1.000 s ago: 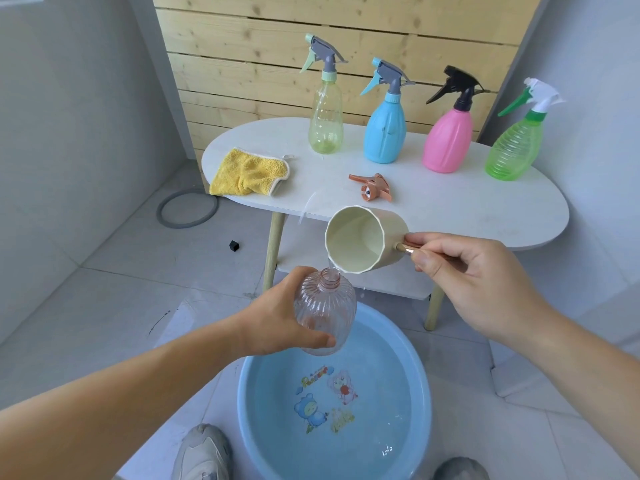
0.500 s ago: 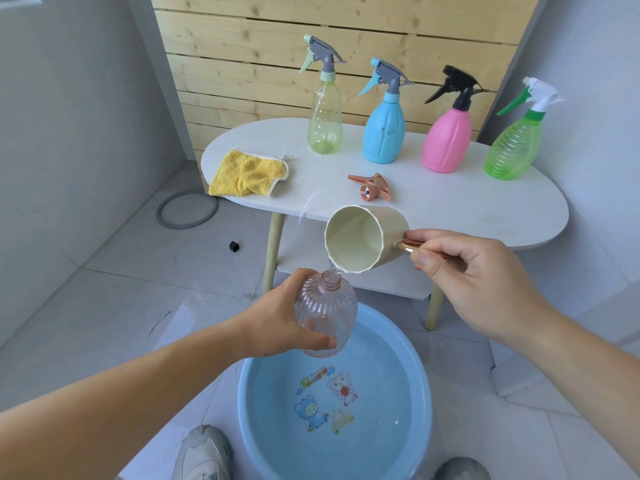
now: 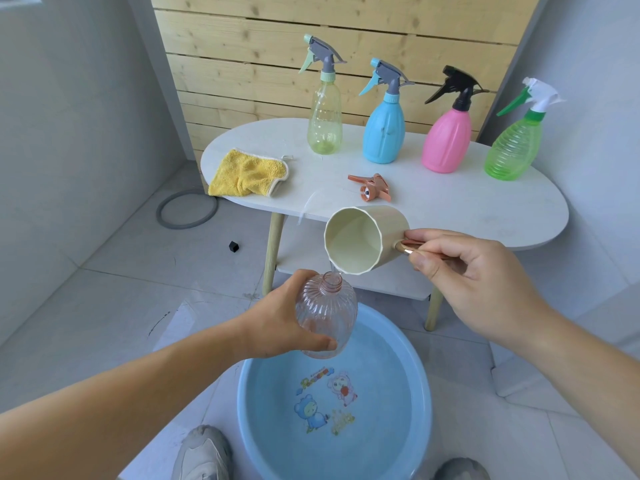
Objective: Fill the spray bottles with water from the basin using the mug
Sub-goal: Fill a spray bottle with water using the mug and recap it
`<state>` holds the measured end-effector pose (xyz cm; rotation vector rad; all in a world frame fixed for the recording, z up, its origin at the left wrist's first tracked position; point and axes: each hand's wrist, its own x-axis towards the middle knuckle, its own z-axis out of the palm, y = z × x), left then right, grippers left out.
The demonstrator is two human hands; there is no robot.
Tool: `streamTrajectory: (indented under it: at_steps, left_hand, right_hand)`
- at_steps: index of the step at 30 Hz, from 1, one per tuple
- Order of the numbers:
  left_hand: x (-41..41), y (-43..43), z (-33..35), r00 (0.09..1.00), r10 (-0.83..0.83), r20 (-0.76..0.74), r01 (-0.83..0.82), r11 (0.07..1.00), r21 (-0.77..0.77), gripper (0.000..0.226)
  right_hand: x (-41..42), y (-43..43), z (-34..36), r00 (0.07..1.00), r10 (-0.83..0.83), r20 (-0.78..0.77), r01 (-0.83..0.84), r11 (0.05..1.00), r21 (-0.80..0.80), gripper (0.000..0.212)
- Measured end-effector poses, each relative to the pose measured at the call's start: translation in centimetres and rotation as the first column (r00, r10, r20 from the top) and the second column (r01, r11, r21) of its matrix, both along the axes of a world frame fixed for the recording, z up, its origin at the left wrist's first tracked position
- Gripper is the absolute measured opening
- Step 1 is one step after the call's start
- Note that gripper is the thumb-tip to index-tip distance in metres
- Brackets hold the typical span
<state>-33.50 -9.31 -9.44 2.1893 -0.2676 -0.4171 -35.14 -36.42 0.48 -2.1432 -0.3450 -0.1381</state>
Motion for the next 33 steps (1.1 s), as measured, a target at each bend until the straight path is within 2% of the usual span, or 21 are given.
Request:
streamTrajectory:
  at_steps: [8,33]
  left_hand:
    - [-0.07,-0.20,0.15,1.000,-0.001,0.007,0.001,1.000,0.011,0.091]
    - [-0.07,-0.14,-0.12,1.000,0.002,-0.003,-0.002,1.000,-0.021,0.094]
  right_hand:
    - [-0.02,-0.09,-0.13,1.000,0.006,0.011,-0.006,1.000,-0.003,0.016]
    - [0.20,-0.39,-0.52,0.995,0.019,0.096,-0.009,0.995,-0.099,0.013]
